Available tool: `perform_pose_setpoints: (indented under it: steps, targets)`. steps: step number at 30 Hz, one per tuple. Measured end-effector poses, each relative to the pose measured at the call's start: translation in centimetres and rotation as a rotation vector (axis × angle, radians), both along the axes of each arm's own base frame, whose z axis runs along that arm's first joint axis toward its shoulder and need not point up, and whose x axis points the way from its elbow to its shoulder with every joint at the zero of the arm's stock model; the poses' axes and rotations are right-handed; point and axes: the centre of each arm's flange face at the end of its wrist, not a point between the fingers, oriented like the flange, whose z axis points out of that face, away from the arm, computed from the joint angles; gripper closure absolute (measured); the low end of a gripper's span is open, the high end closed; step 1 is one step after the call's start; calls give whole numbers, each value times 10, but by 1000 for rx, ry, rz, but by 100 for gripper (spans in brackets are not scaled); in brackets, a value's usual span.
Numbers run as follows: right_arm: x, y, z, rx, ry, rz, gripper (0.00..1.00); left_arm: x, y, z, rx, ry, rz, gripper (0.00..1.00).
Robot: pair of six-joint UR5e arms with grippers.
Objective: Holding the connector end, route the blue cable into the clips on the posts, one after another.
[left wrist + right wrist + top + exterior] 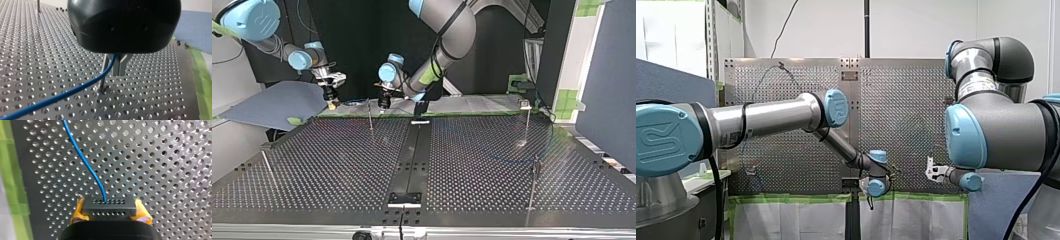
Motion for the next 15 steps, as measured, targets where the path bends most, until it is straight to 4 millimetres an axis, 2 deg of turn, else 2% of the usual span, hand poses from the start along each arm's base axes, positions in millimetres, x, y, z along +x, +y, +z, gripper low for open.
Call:
perform_pose_setpoints:
  steps: [8,15]
  targets:
    - [2,-19,11,-29,-6,-3,100,14,4,8,-5,-13,13,100]
    - [2,-28,13,-43,-17,-3,100,31,1,30,-21,-38,33,100]
